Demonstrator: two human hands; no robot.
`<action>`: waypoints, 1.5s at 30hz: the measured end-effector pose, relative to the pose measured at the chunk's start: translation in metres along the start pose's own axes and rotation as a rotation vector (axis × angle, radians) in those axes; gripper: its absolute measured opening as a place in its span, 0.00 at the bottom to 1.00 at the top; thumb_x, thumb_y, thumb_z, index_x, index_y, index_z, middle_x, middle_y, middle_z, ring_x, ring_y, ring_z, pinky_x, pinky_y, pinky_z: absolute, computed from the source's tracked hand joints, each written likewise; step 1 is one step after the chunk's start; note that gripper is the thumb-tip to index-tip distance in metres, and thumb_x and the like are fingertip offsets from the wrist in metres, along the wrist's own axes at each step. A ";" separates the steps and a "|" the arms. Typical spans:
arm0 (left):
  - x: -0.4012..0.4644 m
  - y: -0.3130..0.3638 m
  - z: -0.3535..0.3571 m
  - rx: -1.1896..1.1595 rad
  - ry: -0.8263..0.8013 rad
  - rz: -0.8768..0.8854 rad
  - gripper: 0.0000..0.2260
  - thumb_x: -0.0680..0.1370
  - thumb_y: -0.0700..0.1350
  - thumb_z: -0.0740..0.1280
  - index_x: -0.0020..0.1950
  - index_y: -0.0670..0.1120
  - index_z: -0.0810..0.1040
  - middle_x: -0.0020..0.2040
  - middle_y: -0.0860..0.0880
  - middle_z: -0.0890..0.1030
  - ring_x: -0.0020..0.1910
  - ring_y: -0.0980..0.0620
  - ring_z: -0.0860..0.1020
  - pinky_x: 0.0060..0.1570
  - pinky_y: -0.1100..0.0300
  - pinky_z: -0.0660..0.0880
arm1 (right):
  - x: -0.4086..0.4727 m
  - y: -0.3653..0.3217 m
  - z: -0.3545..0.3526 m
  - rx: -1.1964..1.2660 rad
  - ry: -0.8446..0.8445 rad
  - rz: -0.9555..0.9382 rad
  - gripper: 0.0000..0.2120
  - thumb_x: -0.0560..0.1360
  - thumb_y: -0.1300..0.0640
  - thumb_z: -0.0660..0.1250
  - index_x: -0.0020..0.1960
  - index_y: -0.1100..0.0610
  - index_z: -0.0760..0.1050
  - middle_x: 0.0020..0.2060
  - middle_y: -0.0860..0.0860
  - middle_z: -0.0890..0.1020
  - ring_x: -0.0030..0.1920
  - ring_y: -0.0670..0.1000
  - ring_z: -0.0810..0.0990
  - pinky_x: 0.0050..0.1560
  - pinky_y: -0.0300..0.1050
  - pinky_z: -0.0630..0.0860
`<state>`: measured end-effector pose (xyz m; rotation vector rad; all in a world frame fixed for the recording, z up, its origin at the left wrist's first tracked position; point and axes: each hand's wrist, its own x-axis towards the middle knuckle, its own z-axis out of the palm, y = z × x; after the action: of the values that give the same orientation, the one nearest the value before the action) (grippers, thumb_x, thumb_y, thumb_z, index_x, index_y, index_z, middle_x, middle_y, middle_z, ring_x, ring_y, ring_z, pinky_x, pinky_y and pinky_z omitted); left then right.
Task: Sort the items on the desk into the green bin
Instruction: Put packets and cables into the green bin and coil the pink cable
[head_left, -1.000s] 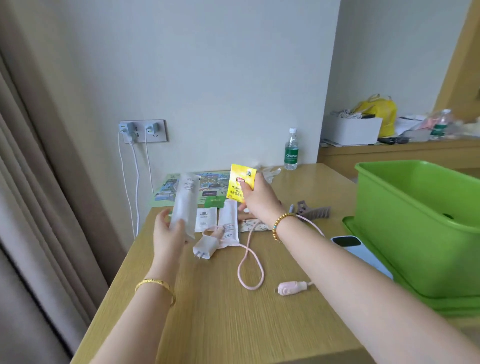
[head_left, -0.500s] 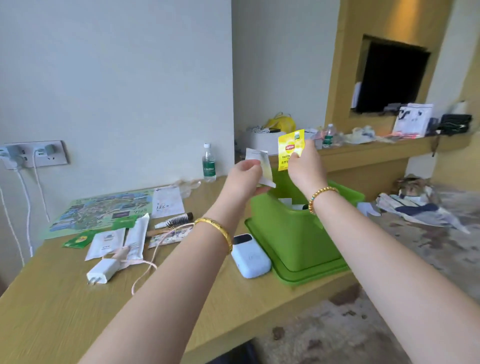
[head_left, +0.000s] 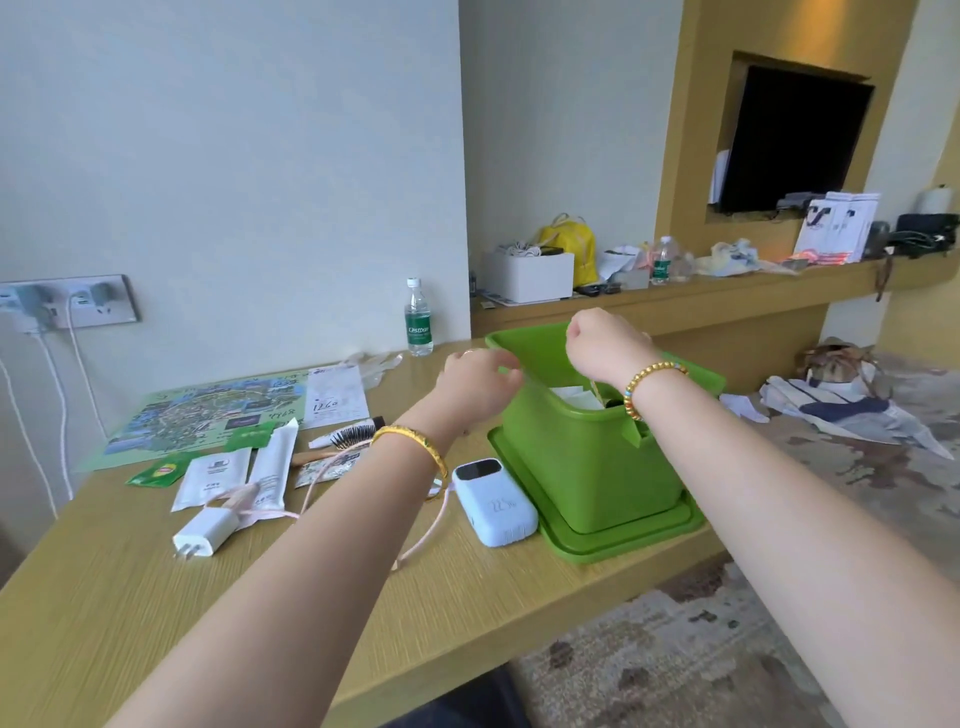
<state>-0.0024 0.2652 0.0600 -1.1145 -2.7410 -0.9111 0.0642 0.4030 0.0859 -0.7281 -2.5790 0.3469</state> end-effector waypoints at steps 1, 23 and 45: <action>-0.002 -0.011 -0.004 -0.022 0.037 -0.011 0.16 0.78 0.45 0.57 0.63 0.49 0.76 0.65 0.44 0.75 0.65 0.41 0.70 0.66 0.51 0.66 | 0.000 -0.010 0.003 -0.004 0.032 -0.044 0.14 0.73 0.65 0.53 0.51 0.58 0.75 0.52 0.56 0.79 0.57 0.59 0.73 0.64 0.57 0.62; -0.050 -0.246 -0.012 0.239 0.018 -0.308 0.22 0.75 0.35 0.58 0.68 0.49 0.70 0.65 0.45 0.74 0.60 0.45 0.75 0.49 0.56 0.74 | -0.004 -0.125 0.210 0.009 -0.321 -0.404 0.26 0.71 0.73 0.53 0.66 0.56 0.68 0.68 0.55 0.68 0.67 0.58 0.64 0.62 0.54 0.66; -0.017 -0.252 -0.016 0.468 -0.295 -0.130 0.23 0.76 0.55 0.63 0.71 0.54 0.66 0.66 0.46 0.70 0.60 0.46 0.74 0.54 0.54 0.73 | 0.019 -0.108 0.220 -0.013 -0.374 -0.477 0.11 0.73 0.71 0.60 0.50 0.57 0.71 0.47 0.50 0.76 0.51 0.56 0.72 0.39 0.46 0.67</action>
<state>-0.1563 0.1028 -0.0587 -1.0538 -3.0486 -0.0882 -0.1012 0.2972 -0.0620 -0.0316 -2.9945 0.3352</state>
